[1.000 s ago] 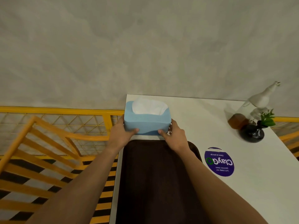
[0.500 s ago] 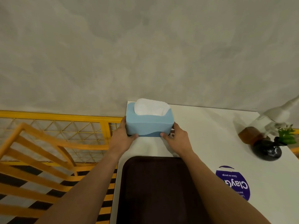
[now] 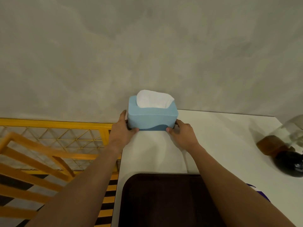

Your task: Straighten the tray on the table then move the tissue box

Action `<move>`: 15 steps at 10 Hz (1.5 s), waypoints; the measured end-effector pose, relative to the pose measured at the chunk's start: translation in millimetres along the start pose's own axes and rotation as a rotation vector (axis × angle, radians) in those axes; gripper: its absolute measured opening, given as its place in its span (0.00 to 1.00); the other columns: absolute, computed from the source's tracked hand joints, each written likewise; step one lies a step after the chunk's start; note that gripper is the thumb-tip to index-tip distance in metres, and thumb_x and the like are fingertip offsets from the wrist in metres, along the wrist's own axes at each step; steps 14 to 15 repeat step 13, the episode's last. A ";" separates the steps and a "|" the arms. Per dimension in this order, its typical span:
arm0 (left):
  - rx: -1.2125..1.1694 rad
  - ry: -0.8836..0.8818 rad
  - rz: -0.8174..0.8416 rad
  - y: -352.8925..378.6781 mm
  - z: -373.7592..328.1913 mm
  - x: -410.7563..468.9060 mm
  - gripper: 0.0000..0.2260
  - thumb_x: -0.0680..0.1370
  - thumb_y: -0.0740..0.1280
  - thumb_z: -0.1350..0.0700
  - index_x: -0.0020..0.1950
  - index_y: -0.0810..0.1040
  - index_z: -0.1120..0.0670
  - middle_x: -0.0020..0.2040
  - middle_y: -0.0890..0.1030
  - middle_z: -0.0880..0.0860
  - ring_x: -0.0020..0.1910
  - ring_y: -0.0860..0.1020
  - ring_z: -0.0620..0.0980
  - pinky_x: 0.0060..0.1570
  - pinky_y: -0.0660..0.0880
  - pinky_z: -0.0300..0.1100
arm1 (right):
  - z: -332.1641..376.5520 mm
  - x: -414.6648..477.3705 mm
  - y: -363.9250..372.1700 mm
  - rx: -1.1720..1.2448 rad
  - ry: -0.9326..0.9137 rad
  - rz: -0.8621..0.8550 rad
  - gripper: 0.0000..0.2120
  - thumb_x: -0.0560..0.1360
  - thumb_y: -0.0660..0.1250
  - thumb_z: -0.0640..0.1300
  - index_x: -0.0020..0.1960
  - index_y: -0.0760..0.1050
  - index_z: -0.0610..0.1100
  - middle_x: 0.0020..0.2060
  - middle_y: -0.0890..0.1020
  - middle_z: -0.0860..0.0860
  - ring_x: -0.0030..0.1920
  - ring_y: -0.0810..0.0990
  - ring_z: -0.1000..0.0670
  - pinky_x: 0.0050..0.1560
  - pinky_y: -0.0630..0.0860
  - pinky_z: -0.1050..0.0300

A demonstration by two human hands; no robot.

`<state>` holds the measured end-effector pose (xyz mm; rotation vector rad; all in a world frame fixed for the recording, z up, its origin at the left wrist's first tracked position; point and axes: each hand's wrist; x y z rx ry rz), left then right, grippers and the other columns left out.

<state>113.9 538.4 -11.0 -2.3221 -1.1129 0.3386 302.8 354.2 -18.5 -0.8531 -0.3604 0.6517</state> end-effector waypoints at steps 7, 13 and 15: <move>0.003 -0.040 0.014 2.5 2.9 28.0 0.43 0.74 0.76 0.52 0.81 0.55 0.55 0.70 0.77 0.61 0.67 0.76 0.63 0.65 0.71 0.55 | -0.1 7.9 7.3 -0.165 -0.051 -0.057 0.18 0.83 0.61 0.55 0.67 0.74 0.47 0.64 0.77 0.47 0.62 0.70 0.43 0.55 0.71 0.49; -0.005 0.009 0.087 -19.7 -21.1 11.6 0.51 0.73 0.74 0.42 0.83 0.44 0.54 0.80 0.60 0.58 0.77 0.63 0.60 0.71 0.63 0.54 | 18.0 0.0 -32.2 -0.125 0.001 0.026 0.32 0.80 0.66 0.56 0.78 0.62 0.43 0.73 0.69 0.43 0.71 0.65 0.39 0.68 0.62 0.47; -0.005 0.009 0.087 -19.7 -21.1 11.6 0.51 0.73 0.74 0.42 0.83 0.44 0.54 0.80 0.60 0.58 0.77 0.63 0.60 0.71 0.63 0.54 | 18.0 0.0 -32.2 -0.125 0.001 0.026 0.32 0.80 0.66 0.56 0.78 0.62 0.43 0.73 0.69 0.43 0.71 0.65 0.39 0.68 0.62 0.47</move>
Point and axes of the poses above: each hand's wrist, its own x-axis towards the middle knuckle, its own y-axis out of the palm, z = x × y
